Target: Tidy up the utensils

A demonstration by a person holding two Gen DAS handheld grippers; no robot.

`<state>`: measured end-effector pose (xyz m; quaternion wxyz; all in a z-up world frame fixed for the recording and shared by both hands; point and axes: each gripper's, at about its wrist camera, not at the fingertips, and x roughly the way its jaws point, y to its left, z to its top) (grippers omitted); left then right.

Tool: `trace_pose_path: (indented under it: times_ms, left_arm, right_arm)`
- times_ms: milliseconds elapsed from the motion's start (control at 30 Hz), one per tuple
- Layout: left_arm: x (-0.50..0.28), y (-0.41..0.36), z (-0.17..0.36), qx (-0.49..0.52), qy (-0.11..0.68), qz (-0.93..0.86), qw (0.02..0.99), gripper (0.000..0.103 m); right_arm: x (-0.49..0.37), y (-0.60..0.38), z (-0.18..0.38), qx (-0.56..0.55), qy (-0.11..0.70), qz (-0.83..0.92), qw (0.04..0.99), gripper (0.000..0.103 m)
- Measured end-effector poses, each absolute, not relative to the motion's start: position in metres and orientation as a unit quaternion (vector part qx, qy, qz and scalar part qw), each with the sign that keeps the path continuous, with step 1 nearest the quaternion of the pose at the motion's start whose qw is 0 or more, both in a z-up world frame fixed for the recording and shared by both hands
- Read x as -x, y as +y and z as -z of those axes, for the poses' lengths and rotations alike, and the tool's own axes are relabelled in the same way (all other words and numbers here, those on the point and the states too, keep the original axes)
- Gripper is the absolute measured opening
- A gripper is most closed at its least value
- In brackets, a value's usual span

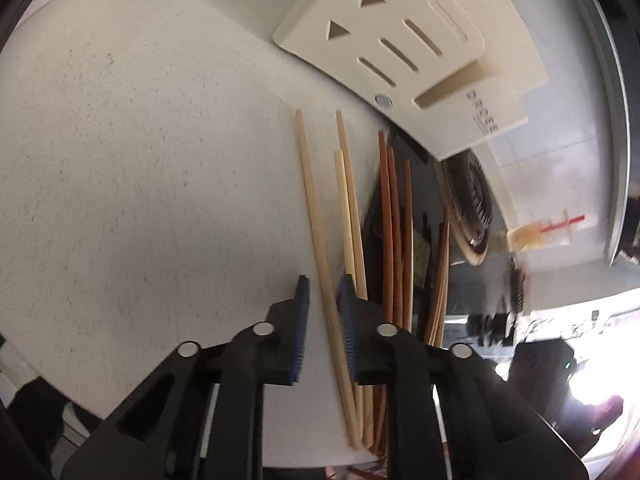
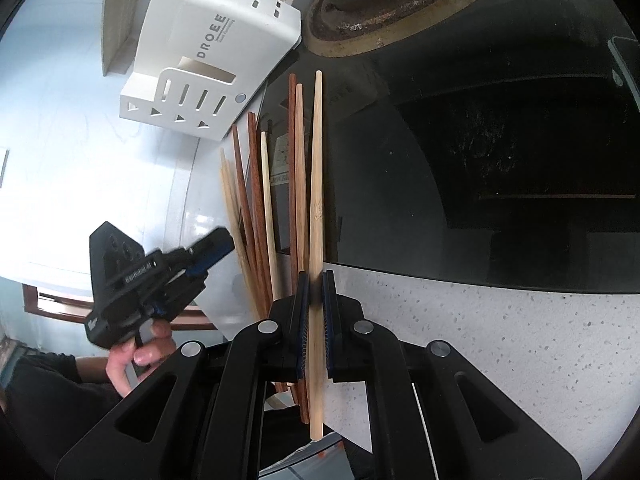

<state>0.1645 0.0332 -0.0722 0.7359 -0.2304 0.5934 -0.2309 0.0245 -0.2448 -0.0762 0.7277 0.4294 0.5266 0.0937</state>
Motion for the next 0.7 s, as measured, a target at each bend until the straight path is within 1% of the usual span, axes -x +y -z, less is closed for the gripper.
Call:
trace_pose_path:
  times_ms: [67, 200, 400, 700]
  left_arm:
    - [-0.168, 0.034, 0.069, 0.230, 0.589, 0.224, 0.742, 0.022]
    - [-0.175, 0.029, 0.065, 0.205, 0.590, 0.209, 0.752, 0.021]
    - [-0.173, 0.024, 0.055, 0.208, 0.586, 0.228, 0.749, 0.021]
    - [-0.173, 0.015, 0.061, 0.206, 0.603, 0.240, 0.732, 0.021]
  right_arm:
    - [-0.025, -0.246, 0.076, -0.430, 0.526, -0.094, 0.728, 0.008]
    - [-0.025, -0.247, 0.076, -0.431, 0.524, -0.095, 0.728, 0.008]
    - [-0.025, -0.245, 0.075, -0.431, 0.522, -0.099, 0.729, 0.008]
    - [-0.024, -0.246, 0.074, -0.431, 0.520, -0.102, 0.731, 0.008]
